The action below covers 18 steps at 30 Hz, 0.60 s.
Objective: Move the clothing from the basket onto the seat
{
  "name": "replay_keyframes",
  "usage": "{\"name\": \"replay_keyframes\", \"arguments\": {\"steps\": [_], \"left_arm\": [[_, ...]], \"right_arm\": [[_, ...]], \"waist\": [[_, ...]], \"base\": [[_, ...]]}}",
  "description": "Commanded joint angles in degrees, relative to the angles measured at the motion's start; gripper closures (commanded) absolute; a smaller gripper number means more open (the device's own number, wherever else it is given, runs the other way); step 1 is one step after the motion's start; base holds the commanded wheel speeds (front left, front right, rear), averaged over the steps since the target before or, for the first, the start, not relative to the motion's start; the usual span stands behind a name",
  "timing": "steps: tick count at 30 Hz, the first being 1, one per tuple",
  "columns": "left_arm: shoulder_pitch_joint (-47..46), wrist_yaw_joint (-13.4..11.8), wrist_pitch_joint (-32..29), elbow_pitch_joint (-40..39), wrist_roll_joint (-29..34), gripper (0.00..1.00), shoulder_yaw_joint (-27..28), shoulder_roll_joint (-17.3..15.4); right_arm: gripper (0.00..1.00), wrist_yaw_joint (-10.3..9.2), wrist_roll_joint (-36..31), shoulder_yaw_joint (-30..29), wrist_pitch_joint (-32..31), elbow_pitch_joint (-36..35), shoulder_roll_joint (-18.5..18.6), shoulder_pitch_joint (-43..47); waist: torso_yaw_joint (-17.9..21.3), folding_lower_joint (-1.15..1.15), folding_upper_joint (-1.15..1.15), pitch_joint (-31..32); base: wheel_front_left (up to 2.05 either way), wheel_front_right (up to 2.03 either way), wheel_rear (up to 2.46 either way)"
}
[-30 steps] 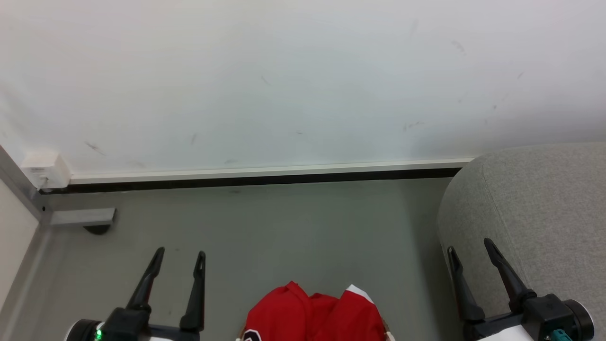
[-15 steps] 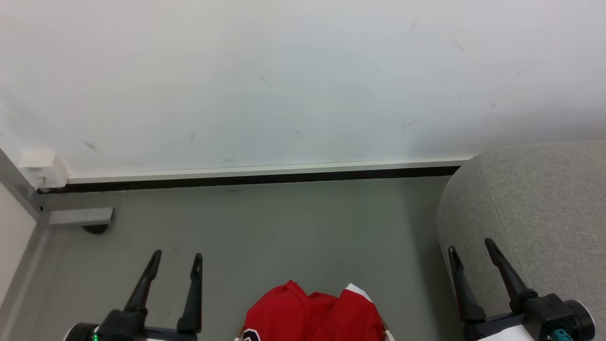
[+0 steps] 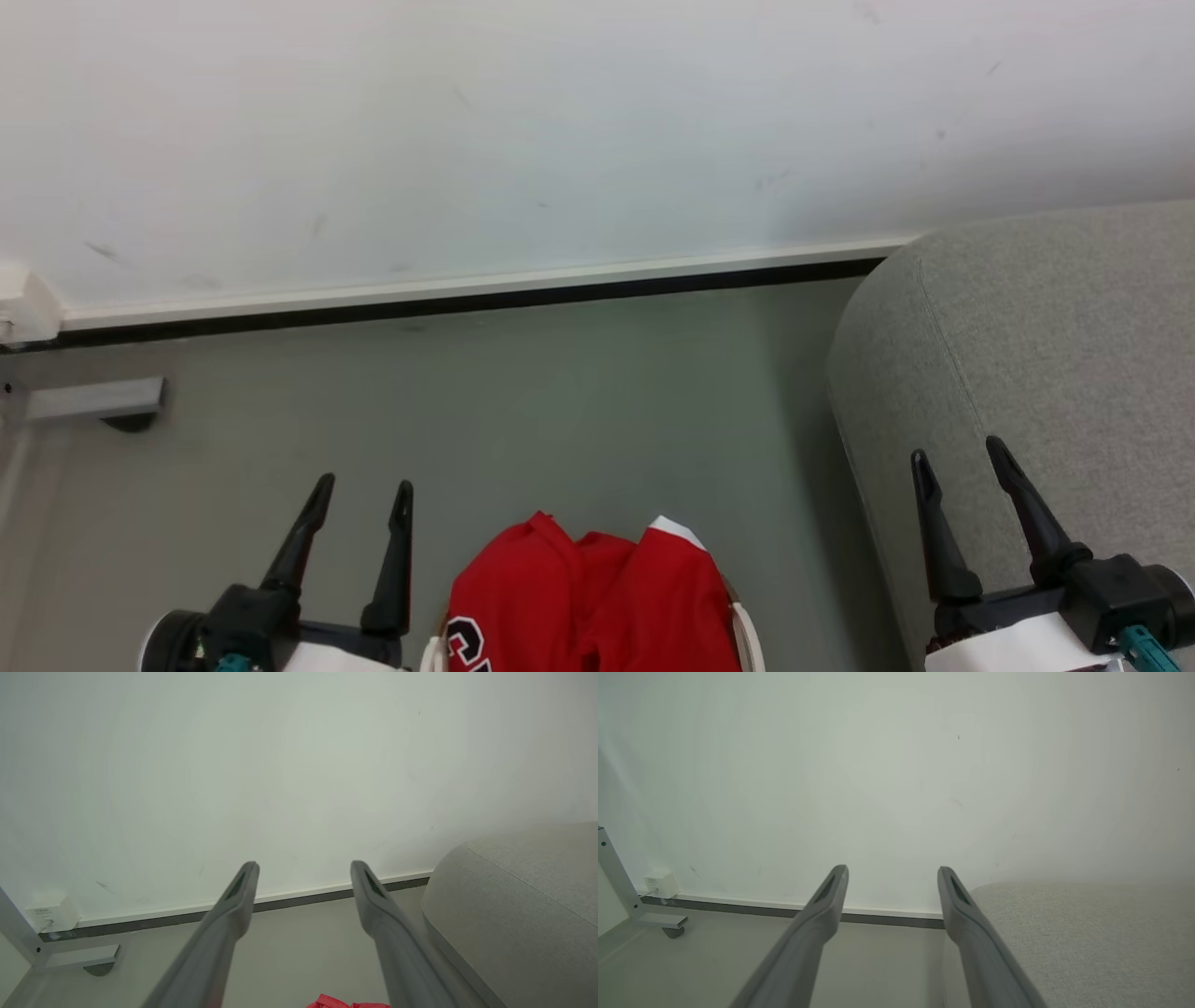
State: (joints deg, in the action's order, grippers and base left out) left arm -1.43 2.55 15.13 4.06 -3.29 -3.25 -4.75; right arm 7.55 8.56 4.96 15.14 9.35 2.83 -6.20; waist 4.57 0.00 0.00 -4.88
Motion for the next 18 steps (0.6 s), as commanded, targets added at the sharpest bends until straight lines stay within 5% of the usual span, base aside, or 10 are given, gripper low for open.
{"name": "replay_keyframes", "arguments": {"steps": [1, 18], "left_arm": [[-1.0, 0.3, 0.0, 0.5, -0.3, 0.0, 0.0, -0.1], [-16.9, 4.1, -1.2, 25.1, -0.2, 0.0, -5.1, -3.9]], "right_arm": [[0.0, -0.12, -0.2, -0.4, 0.0, -0.3, 0.1, -1.2], [0.0, -0.12, 2.0, -2.1, 0.0, -5.1, 0.1, -7.7]], "waist": [[1.5, 0.0, 0.0, -2.4], [11.2, 0.0, 0.0, -19.6]], "base": [[0.0, 0.0, 0.0], [0.0, 0.0, 0.0]]}}
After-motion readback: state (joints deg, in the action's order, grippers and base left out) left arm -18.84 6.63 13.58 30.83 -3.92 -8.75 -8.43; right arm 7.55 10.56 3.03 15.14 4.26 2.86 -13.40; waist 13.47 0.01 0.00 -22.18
